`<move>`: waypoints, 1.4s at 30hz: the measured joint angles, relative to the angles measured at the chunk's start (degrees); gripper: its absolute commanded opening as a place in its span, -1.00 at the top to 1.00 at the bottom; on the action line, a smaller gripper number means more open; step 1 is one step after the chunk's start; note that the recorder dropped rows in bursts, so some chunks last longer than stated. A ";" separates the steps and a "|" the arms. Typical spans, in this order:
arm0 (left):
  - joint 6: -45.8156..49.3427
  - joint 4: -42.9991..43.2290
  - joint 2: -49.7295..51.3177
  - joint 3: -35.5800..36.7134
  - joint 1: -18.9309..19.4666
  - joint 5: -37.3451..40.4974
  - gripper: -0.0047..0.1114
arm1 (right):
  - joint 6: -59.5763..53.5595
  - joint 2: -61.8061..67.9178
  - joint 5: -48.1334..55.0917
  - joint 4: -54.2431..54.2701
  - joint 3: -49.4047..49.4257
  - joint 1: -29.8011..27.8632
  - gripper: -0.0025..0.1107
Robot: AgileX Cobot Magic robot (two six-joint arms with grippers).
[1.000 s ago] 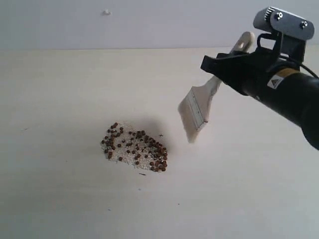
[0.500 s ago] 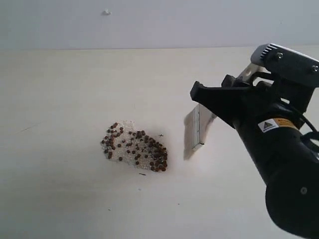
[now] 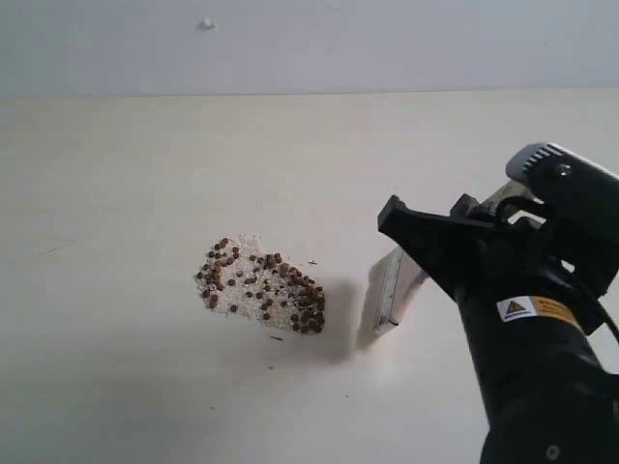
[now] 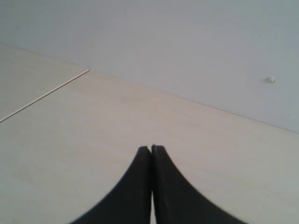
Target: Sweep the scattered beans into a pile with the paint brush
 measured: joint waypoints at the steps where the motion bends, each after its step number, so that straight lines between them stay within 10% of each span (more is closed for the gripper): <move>1: 0.00 0.00 0.00 0.00 0.00 0.00 0.92 | 0.36 1.17 0.00 0.14 -0.42 0.46 0.96; 42: 0.00 0.00 0.00 0.00 0.00 0.00 0.92 | 5.32 18.46 -1.81 -3.21 -13.12 1.07 0.96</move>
